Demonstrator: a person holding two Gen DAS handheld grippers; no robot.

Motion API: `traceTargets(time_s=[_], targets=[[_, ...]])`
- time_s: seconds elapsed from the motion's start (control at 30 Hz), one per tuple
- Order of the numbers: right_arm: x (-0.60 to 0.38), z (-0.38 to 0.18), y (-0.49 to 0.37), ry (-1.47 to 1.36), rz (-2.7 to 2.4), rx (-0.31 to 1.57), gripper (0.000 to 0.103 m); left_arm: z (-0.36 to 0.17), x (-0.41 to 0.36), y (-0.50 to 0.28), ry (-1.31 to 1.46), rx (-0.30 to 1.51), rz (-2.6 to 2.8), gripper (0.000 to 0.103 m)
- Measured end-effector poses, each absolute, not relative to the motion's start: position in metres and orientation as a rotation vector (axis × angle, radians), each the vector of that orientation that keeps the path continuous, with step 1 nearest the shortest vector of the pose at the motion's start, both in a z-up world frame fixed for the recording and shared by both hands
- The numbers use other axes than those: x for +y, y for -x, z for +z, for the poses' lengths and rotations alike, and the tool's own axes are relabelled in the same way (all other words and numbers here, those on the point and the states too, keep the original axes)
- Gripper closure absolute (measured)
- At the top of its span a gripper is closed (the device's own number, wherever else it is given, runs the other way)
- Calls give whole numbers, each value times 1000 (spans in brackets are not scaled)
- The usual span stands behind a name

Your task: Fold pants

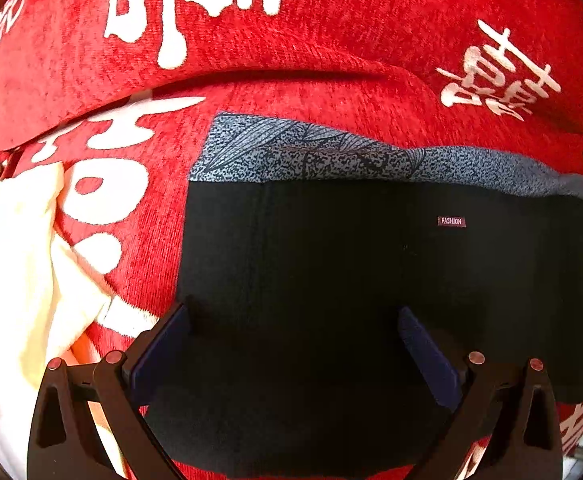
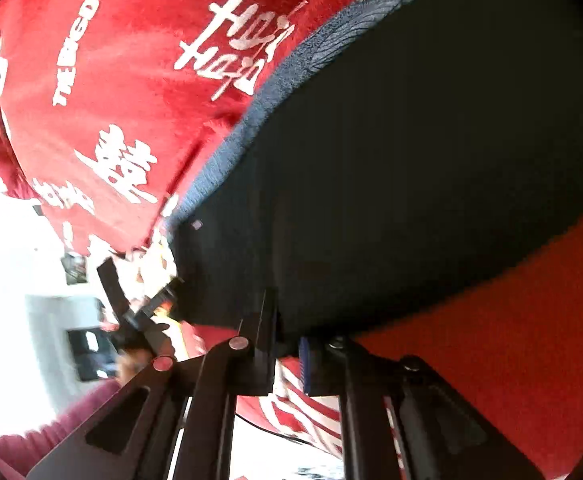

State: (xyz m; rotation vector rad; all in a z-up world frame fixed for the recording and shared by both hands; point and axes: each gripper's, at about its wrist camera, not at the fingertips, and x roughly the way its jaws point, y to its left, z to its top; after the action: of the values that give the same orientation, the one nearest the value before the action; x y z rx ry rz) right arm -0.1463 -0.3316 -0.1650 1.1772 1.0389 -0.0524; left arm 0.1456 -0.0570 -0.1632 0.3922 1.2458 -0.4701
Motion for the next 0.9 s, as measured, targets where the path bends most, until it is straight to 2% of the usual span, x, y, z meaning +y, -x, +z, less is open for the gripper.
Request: traceTargets(time_s=[0.13,0.27,0.37,0.4,0.47,0.57,0.67,0.7,0.77,0.9], targets=[[-328,-190,166,-1230,-108,1064,94,-160,-60,-142,-415,1239,-440,0],[-328,-173,169,-1142,-94,1129,93,-145,-68,-129,-485,1237,-359,0],[-338,-151,176,-992,-125,1188,87,-120,-87,-103,-492,1190,-403,0],[-343,-141,177,-935,-151,1182,83,-112,-98,-91,-474,1180,-438,0],[-359,-124,178,-828,-210,1152,80,-106,-124,-71,-433,1184,-510,0],[-384,-114,168,-750,-283,1116,80,-120,-175,-39,-413,1210,-608,0],[-401,-129,160,-696,-331,1147,81,-150,-212,-11,-475,1219,-640,0],[-402,-140,161,-675,-334,1190,81,-164,-214,-2,-520,1224,-635,0],[-402,-142,174,-676,-295,1130,81,-167,-203,1,-457,1201,-641,0],[-400,-136,186,-718,-277,1210,80,-157,-196,-17,-483,1302,-611,0]])
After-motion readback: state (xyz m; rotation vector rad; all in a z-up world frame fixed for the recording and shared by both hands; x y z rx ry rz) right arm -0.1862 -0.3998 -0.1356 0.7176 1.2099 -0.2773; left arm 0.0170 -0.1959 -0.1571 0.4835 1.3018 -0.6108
